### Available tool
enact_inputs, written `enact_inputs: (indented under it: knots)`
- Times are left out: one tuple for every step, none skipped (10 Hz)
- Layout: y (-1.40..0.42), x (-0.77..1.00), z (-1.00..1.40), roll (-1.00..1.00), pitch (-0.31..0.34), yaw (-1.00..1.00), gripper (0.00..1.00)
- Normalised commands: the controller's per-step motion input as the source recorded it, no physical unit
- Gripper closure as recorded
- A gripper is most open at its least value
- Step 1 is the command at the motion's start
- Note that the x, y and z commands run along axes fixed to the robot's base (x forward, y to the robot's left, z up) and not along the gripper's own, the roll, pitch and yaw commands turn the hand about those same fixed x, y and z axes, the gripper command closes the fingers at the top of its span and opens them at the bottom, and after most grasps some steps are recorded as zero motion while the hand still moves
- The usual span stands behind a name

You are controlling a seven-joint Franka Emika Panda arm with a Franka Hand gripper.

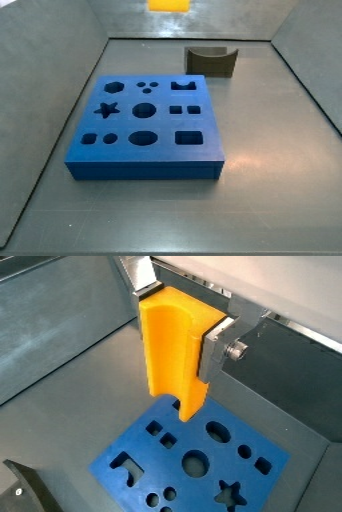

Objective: Insert the arch object.

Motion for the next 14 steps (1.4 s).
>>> enact_inputs:
  knots:
    - [0.09,0.00,-0.28,0.18,0.000,0.00,1.00]
    - [0.20,0.11,-0.73,0.07,-0.007,0.00,1.00]
    - [0.33,0.18,-0.90,0.00,-0.020,0.00,1.00]
    - [0.36,0.26,-1.00,0.00,0.000,0.00,1.00]
    - [0.43,0.28,-0.99,-0.08,-0.020,0.03,1.00]
    - [0.44,0.29,-0.93,-0.12,-0.033,0.06,1.00]
    - [0.45,0.23,-0.90,-0.13,-0.043,0.05,1.00]
    - [0.50,0.16,-0.90,-0.12,-0.049,0.07,1.00]
    - [0.48,0.10,-0.94,-0.09,-0.056,0.07,1.00]
    - [0.37,0.05,-0.97,-0.04,-0.083,0.03,1.00]
    - [0.18,0.00,-0.86,0.00,-0.074,0.00,1.00]
    - [0.00,0.01,-0.61,0.00,-0.013,0.00,1.00]
    - [0.00,0.00,-0.44,0.13,0.010,0.00,1.00]
    - [0.00,0.00,-0.51,0.13,0.000,0.00,1.00]
